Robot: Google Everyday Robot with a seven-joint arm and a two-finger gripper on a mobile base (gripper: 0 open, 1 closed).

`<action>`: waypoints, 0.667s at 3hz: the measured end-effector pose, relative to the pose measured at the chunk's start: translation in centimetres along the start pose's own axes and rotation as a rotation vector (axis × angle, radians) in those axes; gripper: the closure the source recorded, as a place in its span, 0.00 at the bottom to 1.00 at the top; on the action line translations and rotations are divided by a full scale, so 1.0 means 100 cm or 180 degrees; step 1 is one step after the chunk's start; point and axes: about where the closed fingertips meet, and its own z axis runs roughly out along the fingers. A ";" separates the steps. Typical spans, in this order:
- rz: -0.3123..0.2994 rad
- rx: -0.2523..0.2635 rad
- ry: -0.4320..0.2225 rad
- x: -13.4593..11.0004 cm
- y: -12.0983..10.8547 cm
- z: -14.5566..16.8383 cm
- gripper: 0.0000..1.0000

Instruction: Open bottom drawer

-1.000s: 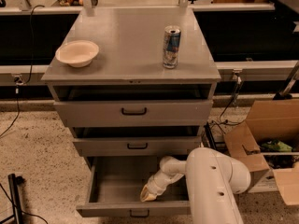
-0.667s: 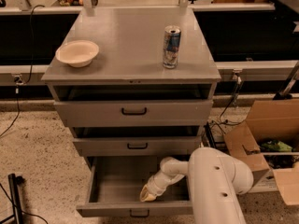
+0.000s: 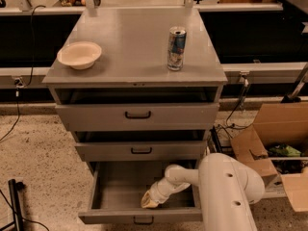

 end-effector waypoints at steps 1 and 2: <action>0.0013 -0.0077 -0.0110 -0.004 0.001 0.010 1.00; 0.0013 -0.0078 -0.0111 -0.004 0.001 0.010 1.00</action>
Offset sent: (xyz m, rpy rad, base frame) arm -0.0450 0.0272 -0.0041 0.1449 0.1376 0.1023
